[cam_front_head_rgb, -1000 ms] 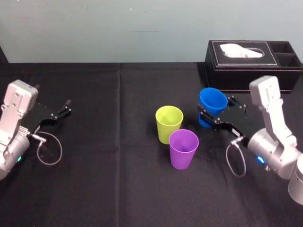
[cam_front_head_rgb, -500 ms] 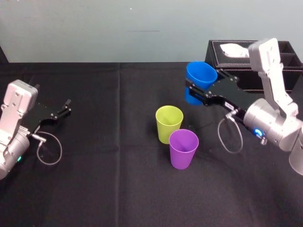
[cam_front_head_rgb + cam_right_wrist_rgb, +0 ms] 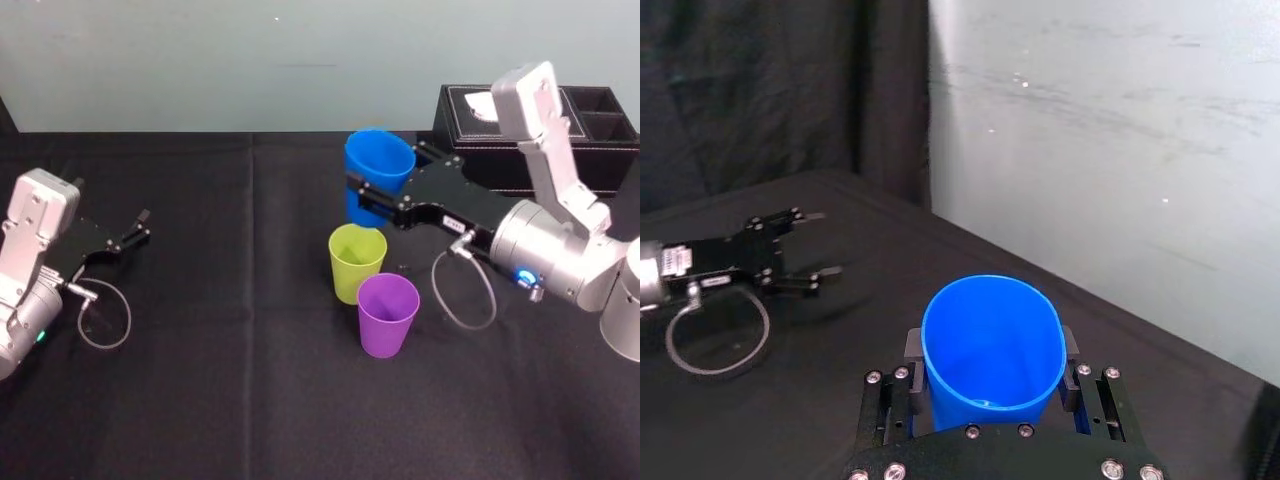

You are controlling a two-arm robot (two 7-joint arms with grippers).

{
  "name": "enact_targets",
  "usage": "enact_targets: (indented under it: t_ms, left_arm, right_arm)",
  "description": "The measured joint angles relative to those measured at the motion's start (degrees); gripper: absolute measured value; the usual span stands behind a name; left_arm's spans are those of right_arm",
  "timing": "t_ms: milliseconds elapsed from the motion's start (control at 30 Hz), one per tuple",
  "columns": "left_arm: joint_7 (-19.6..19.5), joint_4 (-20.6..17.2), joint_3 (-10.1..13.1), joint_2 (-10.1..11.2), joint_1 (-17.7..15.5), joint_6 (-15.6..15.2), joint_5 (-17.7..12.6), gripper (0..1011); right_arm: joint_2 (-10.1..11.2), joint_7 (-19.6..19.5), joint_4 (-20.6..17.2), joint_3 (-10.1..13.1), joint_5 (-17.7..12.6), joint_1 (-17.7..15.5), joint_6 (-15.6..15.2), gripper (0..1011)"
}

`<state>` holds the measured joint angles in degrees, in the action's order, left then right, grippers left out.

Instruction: Stack the three plastic cups sequentially using one hand.

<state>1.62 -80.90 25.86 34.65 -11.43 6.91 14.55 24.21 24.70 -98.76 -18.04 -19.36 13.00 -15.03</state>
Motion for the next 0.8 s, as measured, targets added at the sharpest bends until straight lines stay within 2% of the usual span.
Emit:
enact_targets:
  t_ms: [400,800]
  left_arm:
    - [0.00,0.00,0.00,0.00,0.00,0.00,0.00,1011]
    - [0.00,0.00,0.00,0.00,0.00,0.00,0.00,1011]
  right_arm:
    - [1.72,-0.22,0.11,-2.29,-0.62,-0.65,0.05,728]
    - [2.12,-0.87,3.20,-4.72,0.02,0.78,1.85,728]
